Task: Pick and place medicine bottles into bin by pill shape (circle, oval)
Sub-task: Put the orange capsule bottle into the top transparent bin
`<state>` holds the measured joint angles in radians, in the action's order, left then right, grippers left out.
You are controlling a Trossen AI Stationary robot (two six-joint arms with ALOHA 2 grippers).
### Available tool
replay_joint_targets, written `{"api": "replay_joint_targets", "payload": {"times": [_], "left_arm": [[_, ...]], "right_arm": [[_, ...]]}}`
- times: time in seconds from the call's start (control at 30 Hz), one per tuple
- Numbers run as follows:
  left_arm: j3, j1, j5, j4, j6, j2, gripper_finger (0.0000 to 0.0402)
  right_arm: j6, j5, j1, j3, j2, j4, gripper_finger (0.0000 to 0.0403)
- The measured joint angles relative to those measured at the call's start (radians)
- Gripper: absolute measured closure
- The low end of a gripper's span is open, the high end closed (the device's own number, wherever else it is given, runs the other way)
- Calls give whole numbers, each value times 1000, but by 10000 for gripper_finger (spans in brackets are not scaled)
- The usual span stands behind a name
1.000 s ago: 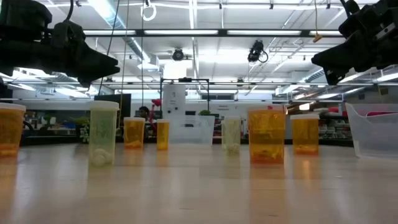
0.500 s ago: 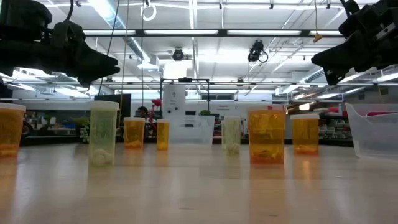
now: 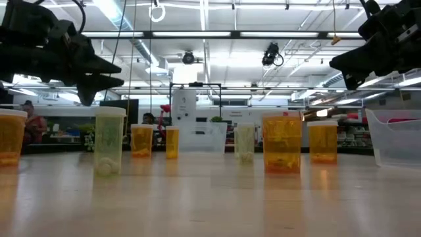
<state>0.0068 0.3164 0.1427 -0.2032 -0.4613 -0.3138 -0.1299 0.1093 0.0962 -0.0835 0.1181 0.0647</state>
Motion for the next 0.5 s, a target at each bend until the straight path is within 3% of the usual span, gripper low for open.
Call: {"api": "replay_joint_targets", "payload": {"times": [0.17, 0.27, 0.5], "left_arm": [[0, 0, 54, 53, 50, 0, 230], [0, 0, 57, 74, 131, -1, 230], [0, 0, 47, 127, 162, -68, 230]], "right_arm": [[0, 0, 0, 0, 0, 0, 354], [0, 0, 0, 0, 0, 0, 354], [0, 0, 0, 0, 0, 0, 354]]}}
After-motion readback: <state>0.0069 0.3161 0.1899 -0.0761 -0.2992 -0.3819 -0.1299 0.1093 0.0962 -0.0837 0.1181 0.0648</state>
